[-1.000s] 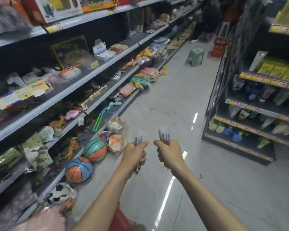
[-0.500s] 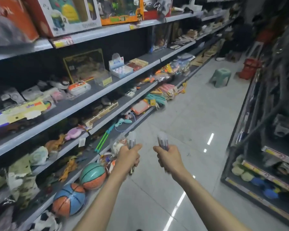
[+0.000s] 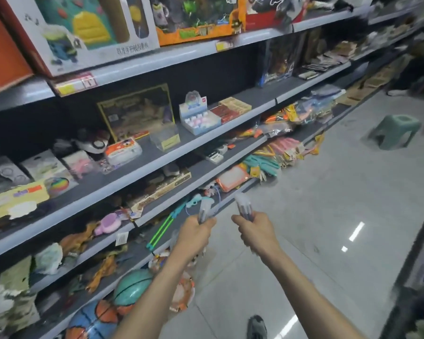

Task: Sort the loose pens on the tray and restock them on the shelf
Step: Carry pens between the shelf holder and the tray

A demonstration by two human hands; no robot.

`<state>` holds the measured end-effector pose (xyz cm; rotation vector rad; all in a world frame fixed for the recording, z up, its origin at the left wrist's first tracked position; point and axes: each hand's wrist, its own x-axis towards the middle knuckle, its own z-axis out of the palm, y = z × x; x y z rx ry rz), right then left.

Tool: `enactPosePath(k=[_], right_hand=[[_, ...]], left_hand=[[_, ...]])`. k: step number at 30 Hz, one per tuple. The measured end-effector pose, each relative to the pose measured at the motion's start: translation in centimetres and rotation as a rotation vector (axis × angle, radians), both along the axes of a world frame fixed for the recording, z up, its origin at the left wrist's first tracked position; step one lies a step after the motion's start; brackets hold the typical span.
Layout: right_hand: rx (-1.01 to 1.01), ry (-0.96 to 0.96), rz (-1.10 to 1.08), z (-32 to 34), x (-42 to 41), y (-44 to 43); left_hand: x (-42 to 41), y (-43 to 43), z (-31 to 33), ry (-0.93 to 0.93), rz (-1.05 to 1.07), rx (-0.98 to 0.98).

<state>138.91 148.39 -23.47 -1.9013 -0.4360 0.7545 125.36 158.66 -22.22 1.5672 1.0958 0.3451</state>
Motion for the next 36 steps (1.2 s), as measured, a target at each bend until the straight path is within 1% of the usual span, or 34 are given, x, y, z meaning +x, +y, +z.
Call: enactPosePath(k=[3,6,11,14,20,25,28,32,34,36], right_hand=[[-0.024,0.013,0.084,-0.2,5.3,3.8],[-0.029,0.024,0.194,0.6,9.5,8.0],[-0.001,0.033,0.311,1.3,13.9,15.5],[0.021,0.068,0.349,1.2,15.3,20.4],[0.008,0.132,0.446,0.5,16.8,30.4],[0.005,0.178,0.425,0.5,18.7,37.5],[0.044,0.262,0.331,0.0,20.3,41.4],[0.082,0.396,0.227,-0.9,22.4,45.6],[0.092,0.468,0.209,-1.2,23.4,48.0],[0.120,0.592,0.209,-1.2,23.9,50.4]], left_hand=[[4.3,2.7,0.4,0.038,0.087,-0.012],[7.4,5.7,1.1,0.038,0.169,-0.014],[10.1,11.3,1.1,0.059,0.336,-0.057],[11.3,14.9,0.7,-0.021,0.412,-0.093],[14.5,22.7,-0.4,-0.121,0.510,-0.103],[16.7,29.8,-1.4,-0.112,0.526,-0.129],[18.1,33.7,-1.7,-0.127,0.600,-0.156],[19.4,37.5,-2.2,-0.305,0.758,-0.263],[19.9,39.2,-2.6,-0.431,0.854,-0.311],[20.3,41.0,-2.8,-0.593,0.966,-0.342]])
